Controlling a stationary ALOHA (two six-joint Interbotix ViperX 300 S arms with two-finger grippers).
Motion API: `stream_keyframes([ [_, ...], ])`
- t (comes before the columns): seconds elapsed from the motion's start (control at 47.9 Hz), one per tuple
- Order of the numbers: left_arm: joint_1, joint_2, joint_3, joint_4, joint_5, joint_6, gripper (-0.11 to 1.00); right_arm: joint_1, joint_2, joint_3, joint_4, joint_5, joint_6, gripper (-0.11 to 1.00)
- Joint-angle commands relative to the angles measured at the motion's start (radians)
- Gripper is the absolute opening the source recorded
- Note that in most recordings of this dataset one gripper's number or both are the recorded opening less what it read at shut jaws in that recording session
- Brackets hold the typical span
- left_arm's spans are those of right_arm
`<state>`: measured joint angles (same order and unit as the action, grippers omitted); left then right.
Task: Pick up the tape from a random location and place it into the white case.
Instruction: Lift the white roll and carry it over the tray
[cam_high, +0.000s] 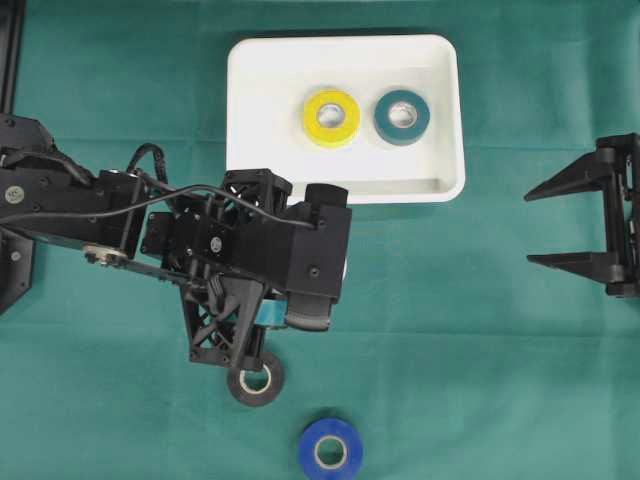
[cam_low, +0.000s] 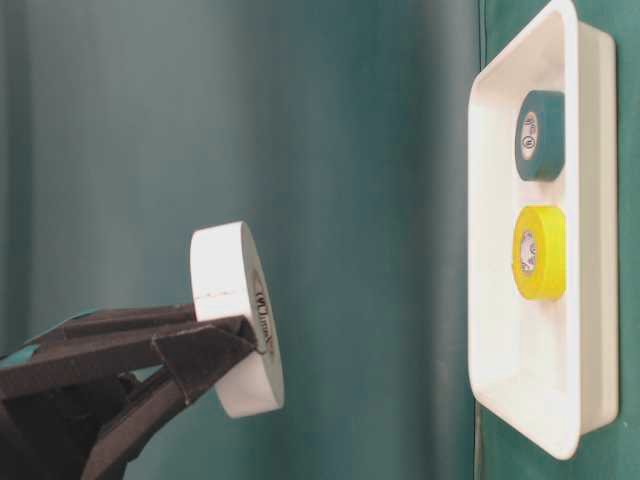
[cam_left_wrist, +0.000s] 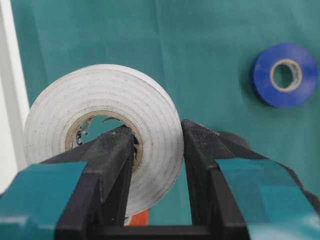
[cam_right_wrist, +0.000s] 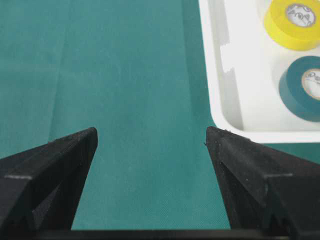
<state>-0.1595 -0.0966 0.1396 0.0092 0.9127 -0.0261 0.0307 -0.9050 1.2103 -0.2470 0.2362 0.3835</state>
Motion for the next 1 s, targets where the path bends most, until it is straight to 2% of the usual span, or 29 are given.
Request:
stream_keyframes([
  [0.0, -0.003, -0.029, -0.028, 0.003, -0.006, 0.000, 0.24, 0.002, 0.005, -0.023, 0.000, -0.005, -0.002, 0.87],
  [0.501, 0.014, -0.029, -0.029, 0.003, -0.008, 0.002, 0.24, 0.002, 0.005, -0.021, 0.000, -0.005, -0.002, 0.87],
  [0.689, 0.057, -0.029, -0.029, 0.003, -0.008, 0.008, 0.24, 0.002, 0.006, -0.021, -0.002, -0.003, -0.002, 0.87],
  [0.982, 0.186, -0.031, -0.025, 0.003, -0.006, 0.014, 0.24, 0.002, 0.005, -0.021, 0.000, 0.000, -0.002, 0.87],
])
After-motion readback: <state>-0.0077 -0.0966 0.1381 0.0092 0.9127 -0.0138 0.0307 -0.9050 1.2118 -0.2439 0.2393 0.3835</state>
